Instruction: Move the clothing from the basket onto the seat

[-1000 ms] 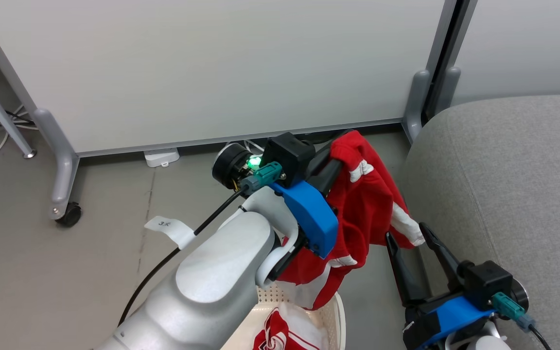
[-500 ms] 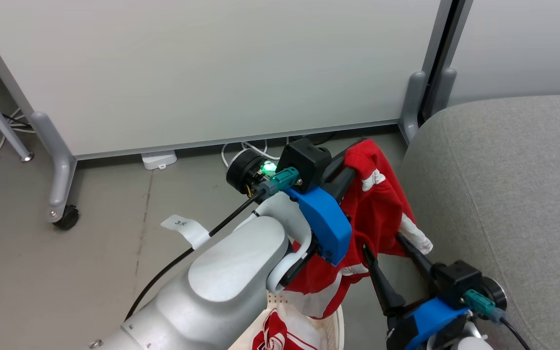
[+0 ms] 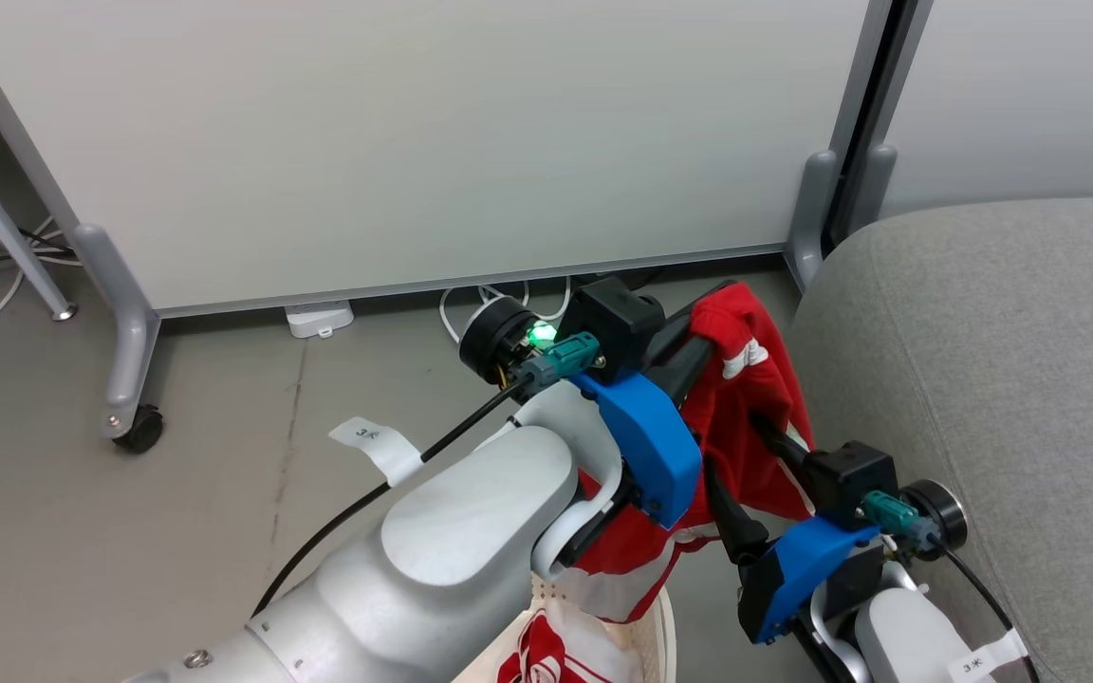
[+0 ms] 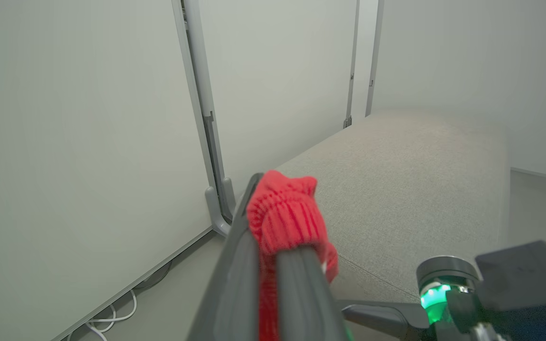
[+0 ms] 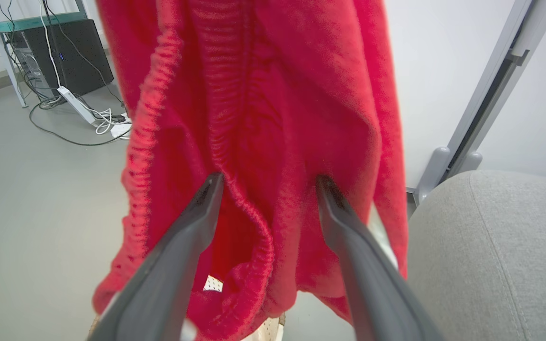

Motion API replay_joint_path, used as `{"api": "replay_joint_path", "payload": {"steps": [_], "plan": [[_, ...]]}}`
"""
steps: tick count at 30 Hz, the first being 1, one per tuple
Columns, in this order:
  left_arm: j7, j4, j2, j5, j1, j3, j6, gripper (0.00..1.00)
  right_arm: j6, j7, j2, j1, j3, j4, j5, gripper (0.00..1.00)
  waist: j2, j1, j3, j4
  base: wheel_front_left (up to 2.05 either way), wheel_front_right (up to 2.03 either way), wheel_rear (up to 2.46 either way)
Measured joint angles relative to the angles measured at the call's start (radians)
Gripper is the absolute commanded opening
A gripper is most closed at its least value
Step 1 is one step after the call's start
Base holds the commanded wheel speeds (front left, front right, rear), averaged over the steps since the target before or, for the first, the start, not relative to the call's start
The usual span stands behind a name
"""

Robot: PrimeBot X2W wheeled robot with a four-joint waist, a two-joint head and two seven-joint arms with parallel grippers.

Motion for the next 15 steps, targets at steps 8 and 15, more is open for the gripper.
{"api": "replay_joint_path", "payload": {"steps": [8,15], "plan": [[-0.012,0.001,0.000,-0.044,-0.010,-0.043,0.008,0.00,0.000,0.012,0.000,-0.074,0.002,0.083,0.001,1.00,0.0000,0.0000,-0.015,0.004,0.00,0.00,0.00],[-0.017,-0.005,0.000,-0.072,-0.026,-0.074,0.012,0.00,0.000,0.027,-0.001,-0.140,0.057,0.156,0.008,1.00,0.0000,-0.0001,-0.020,0.011,0.00,0.00,0.00]]}}
